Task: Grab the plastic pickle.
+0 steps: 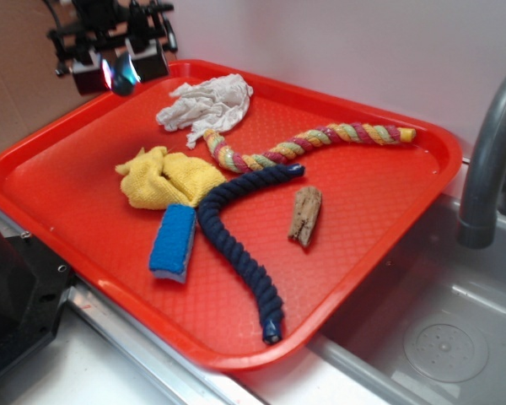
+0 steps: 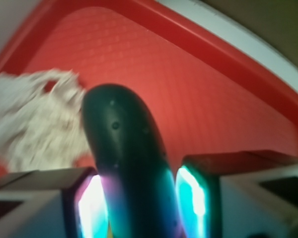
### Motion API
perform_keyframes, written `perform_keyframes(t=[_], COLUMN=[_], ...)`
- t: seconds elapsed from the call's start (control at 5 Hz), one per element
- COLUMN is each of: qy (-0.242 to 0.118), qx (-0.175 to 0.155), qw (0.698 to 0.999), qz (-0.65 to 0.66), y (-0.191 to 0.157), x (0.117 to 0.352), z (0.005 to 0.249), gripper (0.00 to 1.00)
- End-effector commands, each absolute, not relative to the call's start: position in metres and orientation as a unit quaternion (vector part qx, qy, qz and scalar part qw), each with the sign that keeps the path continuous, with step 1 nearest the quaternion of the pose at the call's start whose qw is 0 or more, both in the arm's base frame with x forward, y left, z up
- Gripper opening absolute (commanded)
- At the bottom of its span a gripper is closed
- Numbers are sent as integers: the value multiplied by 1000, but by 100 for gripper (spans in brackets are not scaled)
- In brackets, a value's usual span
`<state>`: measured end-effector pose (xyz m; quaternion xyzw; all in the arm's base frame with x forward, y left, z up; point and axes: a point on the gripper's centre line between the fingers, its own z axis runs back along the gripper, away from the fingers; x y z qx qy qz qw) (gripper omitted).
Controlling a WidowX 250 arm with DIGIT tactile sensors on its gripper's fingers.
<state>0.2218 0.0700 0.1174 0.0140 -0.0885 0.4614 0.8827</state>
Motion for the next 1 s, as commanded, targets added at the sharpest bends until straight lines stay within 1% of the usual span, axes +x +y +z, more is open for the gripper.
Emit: perform_keyframes(t=[0.0,0.2,0.4,0.6,0.8], qy=[-157,-93,-43,-17,-18], qx=[-42,-121,-153,-164,-134], qw=[943,970,982,984,990], qz=[292,187,104,68,45], y=[29,6,5,6,5], x=[211,216,212,204,188], z=[220,272,278,277,271], gripper=[0,0,0,0,0])
